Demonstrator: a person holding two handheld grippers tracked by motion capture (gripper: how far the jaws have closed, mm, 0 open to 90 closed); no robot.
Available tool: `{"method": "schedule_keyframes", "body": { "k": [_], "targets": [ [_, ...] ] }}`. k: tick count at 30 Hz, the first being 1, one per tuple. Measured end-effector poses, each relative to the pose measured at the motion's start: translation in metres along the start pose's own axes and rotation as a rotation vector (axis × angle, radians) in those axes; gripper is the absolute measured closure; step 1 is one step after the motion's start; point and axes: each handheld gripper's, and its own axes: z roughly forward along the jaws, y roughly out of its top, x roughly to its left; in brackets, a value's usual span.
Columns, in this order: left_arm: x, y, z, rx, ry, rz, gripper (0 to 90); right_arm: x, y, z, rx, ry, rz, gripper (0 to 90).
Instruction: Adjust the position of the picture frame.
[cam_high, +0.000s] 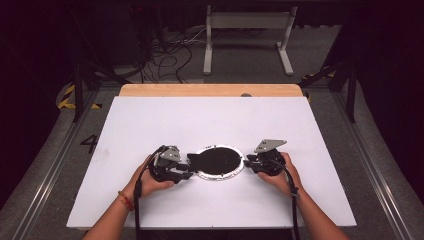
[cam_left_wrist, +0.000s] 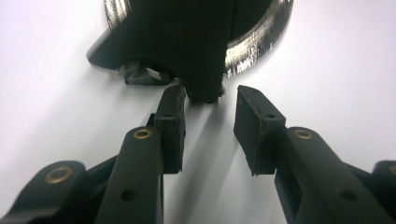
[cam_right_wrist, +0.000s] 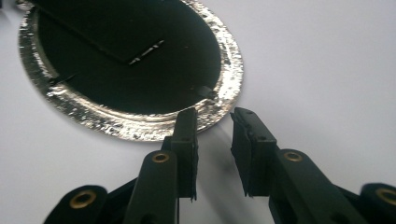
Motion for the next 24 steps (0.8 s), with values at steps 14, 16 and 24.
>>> {"method": "schedule_keyframes", "body": {
  "k": [14,16,24],
  "targets": [
    [-0.002,0.004,-0.003,-0.036,-0.002,0.002,58.0,0.016,-0.011,-0.009,0.005,0.052,0.008,67.6],
    [-0.004,0.005,0.003,0.001,0.018,0.003,56.0,0.016,-0.011,-0.009,-0.003,0.057,0.011,66.1],
    [-0.007,0.006,0.005,-0.004,0.035,0.012,56.9,0.019,-0.012,-0.008,-0.008,0.041,-0.007,64.0]
  ]
}}
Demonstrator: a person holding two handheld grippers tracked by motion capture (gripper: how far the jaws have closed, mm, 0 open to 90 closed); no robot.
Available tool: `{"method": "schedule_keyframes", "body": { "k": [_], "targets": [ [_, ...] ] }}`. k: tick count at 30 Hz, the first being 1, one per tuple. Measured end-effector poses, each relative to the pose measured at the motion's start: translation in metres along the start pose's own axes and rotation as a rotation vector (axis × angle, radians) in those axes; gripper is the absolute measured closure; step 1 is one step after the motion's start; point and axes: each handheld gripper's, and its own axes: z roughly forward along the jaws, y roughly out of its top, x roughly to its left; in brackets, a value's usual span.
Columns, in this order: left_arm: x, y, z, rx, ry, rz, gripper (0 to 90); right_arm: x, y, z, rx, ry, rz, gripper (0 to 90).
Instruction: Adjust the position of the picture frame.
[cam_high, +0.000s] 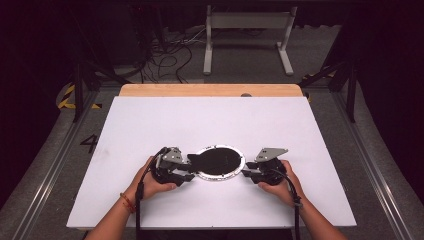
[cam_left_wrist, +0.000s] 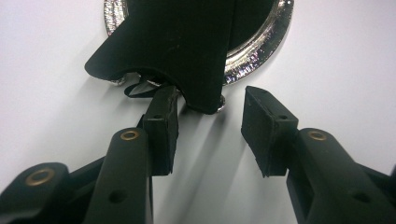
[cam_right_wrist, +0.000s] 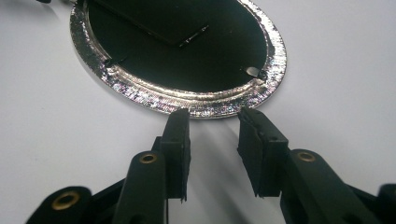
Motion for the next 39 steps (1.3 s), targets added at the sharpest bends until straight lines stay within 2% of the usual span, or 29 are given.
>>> {"method": "schedule_keyframes", "body": {
  "k": [3,4,5,8,12,16,20,21,25,29,31,34,37,39],
  "targets": [
    [-0.006,0.002,0.002,0.006,-0.02,0.019,60.7,0.0,0.0,0.0,0.001,-0.003,0.0,64.7],
    [-0.01,0.003,0.004,0.013,-0.025,0.037,61.1,0.0,0.0,0.0,0.0,-0.002,0.001,64.9],
    [-0.014,0.005,0.006,0.021,-0.019,0.056,61.2,0.0,0.0,0.0,0.001,-0.006,-0.001,64.9],
    [-0.024,0.011,0.011,0.029,-0.02,0.079,61.4,-0.002,0.0,-0.001,0.0,-0.017,0.001,65.1],
    [-0.031,0.015,0.015,0.024,-0.027,0.091,63.5,-0.007,-0.004,-0.003,-0.011,-0.028,0.018,66.9],
    [-0.036,0.016,0.016,0.015,-0.035,0.081,66.7,-0.01,-0.005,-0.004,-0.014,-0.058,0.023,67.4],
    [-0.049,0.021,0.02,0.018,-0.048,0.112,68.4,-0.016,-0.007,-0.004,-0.026,-0.087,0.053,67.5],
    [-0.053,0.023,0.021,0.021,-0.04,0.124,69.6,-0.018,-0.007,-0.005,-0.028,-0.094,0.059,67.4],
    [-0.063,0.026,0.026,0.025,-0.054,0.149,71.2,-0.019,-0.009,-0.008,-0.025,-0.097,0.072,65.1],
    [-0.064,0.025,0.025,0.026,-0.057,0.157,70.4,-0.015,-0.013,-0.013,-0.014,-0.074,0.066,66.6],
    [-0.062,0.021,0.02,0.023,-0.059,0.18,69.7,-0.013,-0.015,-0.015,-0.019,-0.059,0.063,68.2],
    [-0.059,0.018,0.015,0.027,-0.063,0.188,70.3,-0.009,-0.017,-0.016,-0.024,-0.039,0.06,68.7],
    [-0.049,0.011,0.001,0.03,-0.031,0.178,72.1,-0.005,-0.017,-0.017,-0.02,-0.027,0.057,72.3],
    [-0.04,0.008,-0.012,-0.013,-0.011,0.139,72.8,-0.002,-0.017,-0.016,-0.023,-0.03,0.049,75.0]
  ]
}}
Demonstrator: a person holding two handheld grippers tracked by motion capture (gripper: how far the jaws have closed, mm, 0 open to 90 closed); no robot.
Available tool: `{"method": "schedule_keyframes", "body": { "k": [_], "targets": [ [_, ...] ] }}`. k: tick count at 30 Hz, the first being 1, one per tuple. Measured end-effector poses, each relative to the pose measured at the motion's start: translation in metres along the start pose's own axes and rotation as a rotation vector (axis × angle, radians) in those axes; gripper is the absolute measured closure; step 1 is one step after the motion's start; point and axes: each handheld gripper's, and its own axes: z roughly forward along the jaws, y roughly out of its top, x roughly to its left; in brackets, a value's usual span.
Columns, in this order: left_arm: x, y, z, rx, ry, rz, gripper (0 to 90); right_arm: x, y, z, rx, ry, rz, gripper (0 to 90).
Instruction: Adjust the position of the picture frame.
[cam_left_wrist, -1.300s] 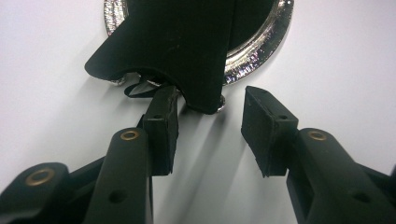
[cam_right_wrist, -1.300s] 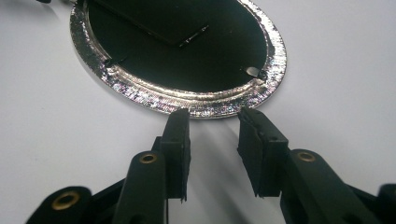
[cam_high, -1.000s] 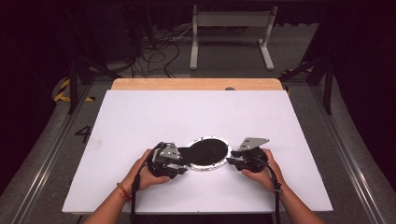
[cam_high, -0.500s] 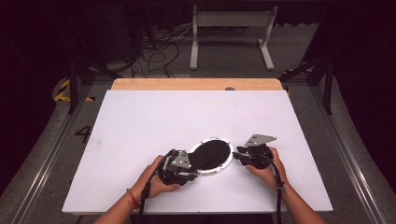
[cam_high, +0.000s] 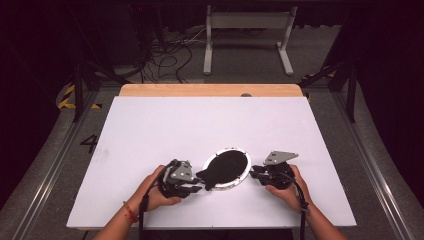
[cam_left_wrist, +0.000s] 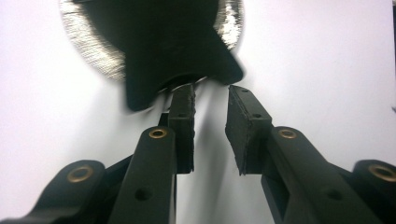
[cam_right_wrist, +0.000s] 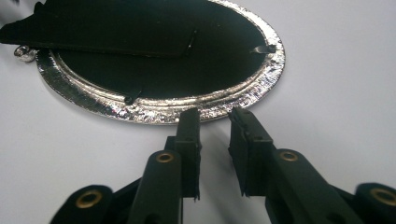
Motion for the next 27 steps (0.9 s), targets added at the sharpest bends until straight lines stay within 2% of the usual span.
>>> {"method": "schedule_keyframes", "body": {
  "k": [3,5,7,10,13,15,17,23,27],
  "targets": [
    [0.011,-0.005,-0.011,-0.058,0.054,-0.067,73.9,0.003,0.001,0.002,-0.002,-0.016,-0.008,79.0],
    [0.017,-0.006,-0.011,-0.09,0.085,-0.112,75.8,0.004,0.002,0.003,-0.004,-0.019,-0.007,80.8],
    [0.022,-0.006,-0.005,-0.09,0.116,-0.138,76.8,0.005,0.002,0.005,-0.01,-0.023,0.0,82.7],
    [0.025,-0.004,0.002,-0.081,0.128,-0.153,78.0,0.005,0.003,0.005,-0.009,-0.028,-0.004,83.6],
    [0.029,-0.003,0.01,-0.068,0.109,-0.17,77.6,0.004,0.003,0.007,-0.017,-0.031,0.006,85.7],
    [0.029,-0.002,0.014,-0.062,0.091,-0.161,77.1,0.003,0.004,0.008,-0.017,-0.034,0.009,86.7],
    [0.028,-0.001,0.016,-0.056,0.093,-0.157,78.2,0.003,0.005,0.009,-0.016,-0.036,0.006,88.4],
    [0.033,-0.006,0.016,-0.07,0.039,-0.181,80.9,-0.001,0.01,0.016,-0.025,-0.042,0.022,90.0],
    [0.031,-0.008,0.017,-0.062,0.02,-0.172,82.6,-0.003,0.014,0.02,-0.026,-0.061,0.019,89.9]
  ]
}}
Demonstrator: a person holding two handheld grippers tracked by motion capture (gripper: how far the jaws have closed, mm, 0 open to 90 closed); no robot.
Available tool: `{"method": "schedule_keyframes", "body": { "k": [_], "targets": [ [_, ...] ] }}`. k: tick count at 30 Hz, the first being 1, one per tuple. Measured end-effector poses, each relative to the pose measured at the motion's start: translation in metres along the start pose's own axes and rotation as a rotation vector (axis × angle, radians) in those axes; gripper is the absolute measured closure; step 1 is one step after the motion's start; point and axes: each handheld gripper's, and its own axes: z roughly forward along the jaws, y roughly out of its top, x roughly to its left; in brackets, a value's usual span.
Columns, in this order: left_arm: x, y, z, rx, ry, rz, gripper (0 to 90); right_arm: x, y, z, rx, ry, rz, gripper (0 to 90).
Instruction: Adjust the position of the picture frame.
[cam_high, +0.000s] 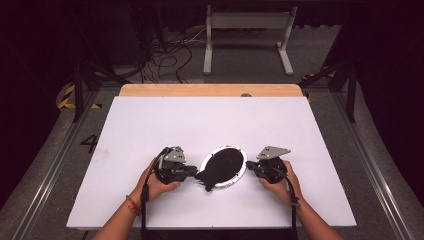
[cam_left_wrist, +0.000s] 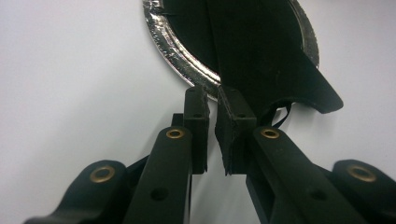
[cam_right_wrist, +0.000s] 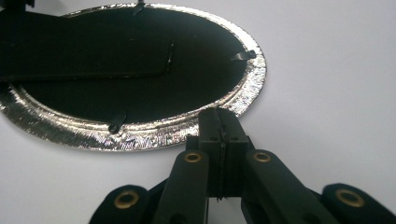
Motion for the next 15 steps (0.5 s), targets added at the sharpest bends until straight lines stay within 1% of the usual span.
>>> {"method": "schedule_keyframes", "body": {
  "k": [1,2,3,4,6,9,10,11,14,15],
  "targets": [
    [-0.001,0.0,0.001,0.008,-0.009,0.004,82.7,0.0,0.001,0.001,-0.003,-0.003,0.001,89.8],
    [-0.002,-0.001,0.003,0.021,-0.007,0.016,82.5,0.0,0.001,0.001,-0.002,-0.01,-0.002,88.6],
    [-0.004,-0.001,0.005,0.036,0.001,0.019,81.8,0.0,0.002,0.001,0.003,-0.017,-0.008,87.0],
    [-0.005,-0.001,0.006,0.036,0.005,0.026,81.3,0.0,0.002,0.0,0.009,-0.014,-0.012,86.1],
    [-0.006,0.0,0.005,0.039,0.01,0.037,80.0,0.002,0.001,-0.003,0.018,0.013,-0.008,86.0],
    [-0.007,0.0,0.004,0.041,0.006,0.033,80.4,0.008,-0.004,-0.009,0.026,0.042,-0.024,86.8],
    [-0.007,-0.001,0.004,0.039,0.003,0.025,80.5,0.009,-0.005,-0.011,0.032,0.053,-0.028,86.7],
    [-0.008,-0.001,0.004,0.037,-0.001,0.029,80.6,0.011,-0.006,-0.012,0.033,0.062,-0.028,86.3],
    [-0.013,0.0,0.005,0.043,-0.01,0.038,80.9,0.016,-0.005,-0.012,0.036,0.093,-0.032,85.9],
    [-0.015,0.0,0.006,0.043,0.0,0.042,82.1,0.018,-0.005,-0.01,0.034,0.1,-0.029,87.4]
  ]
}}
